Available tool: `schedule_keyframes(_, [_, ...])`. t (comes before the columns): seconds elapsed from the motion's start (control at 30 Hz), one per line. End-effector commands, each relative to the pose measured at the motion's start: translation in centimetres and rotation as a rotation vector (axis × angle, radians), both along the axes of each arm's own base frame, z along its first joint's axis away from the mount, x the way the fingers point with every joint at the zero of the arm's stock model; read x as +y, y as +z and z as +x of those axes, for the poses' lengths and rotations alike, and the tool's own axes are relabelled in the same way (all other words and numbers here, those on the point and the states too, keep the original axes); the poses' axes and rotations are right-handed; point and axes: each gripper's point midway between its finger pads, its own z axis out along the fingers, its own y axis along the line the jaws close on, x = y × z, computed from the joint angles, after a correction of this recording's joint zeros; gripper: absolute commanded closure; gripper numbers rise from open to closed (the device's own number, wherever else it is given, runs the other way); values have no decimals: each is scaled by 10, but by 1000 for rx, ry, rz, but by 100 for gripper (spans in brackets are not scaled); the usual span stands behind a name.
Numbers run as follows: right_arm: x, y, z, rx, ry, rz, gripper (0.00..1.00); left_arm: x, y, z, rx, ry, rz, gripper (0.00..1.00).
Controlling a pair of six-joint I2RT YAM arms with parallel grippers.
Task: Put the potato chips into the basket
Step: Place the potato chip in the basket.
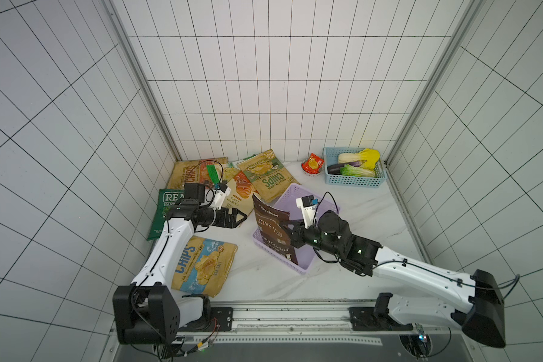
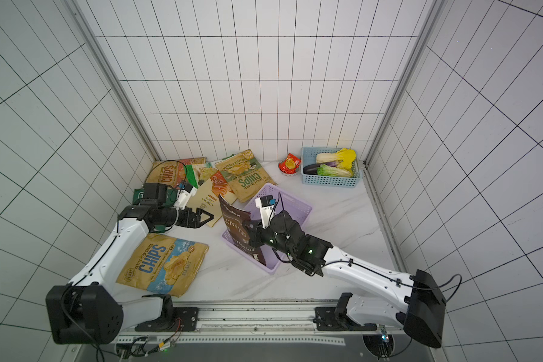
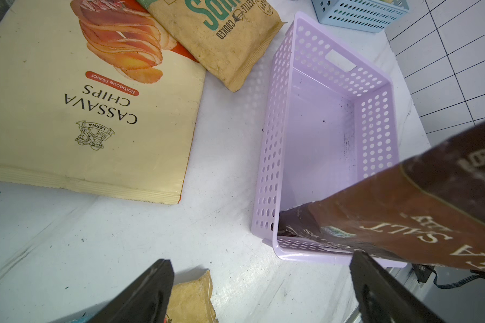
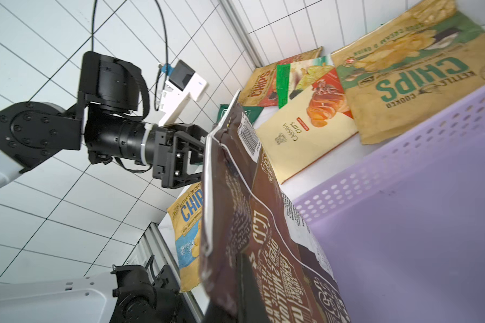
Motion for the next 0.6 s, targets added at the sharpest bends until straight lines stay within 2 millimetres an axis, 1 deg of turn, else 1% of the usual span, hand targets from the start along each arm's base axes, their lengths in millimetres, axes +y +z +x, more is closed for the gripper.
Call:
schedule_keyframes(0.0, [-18, 1, 10, -24, -105, 18, 100, -1, 6, 3, -38, -10, -8, 3])
schedule_keyframes(0.17, [-41, -8, 23, -42, -227, -5, 100, -1, 6, 2, -40, -12, -10, 3])
schedule_keyframes(0.23, [-53, -10, 33, -53, -296, -7, 100, -1, 6, 2, -38, -12, -11, 3])
schedule_keyframes(0.3, [-60, -13, 43, -48, -330, -7, 100, -2, 5, 2, -36, -13, -11, 3])
schedule_keyframes(0.4, [-74, -24, 62, -13, -396, -11, 100, -2, 5, 2, -36, -14, -13, 3])
schedule_keyframes(0.47, [-82, -30, 71, -2, -437, -6, 100, -2, 6, 2, -37, -13, -13, 3])
schedule_keyframes(0.53, [-93, -38, 79, 2, -487, -22, 100, -2, 5, 2, -36, -14, -13, 3])
schedule_keyframes(0.57, [-102, -41, 84, 5, -521, -37, 98, -2, 5, 2, -35, -15, -14, 3])
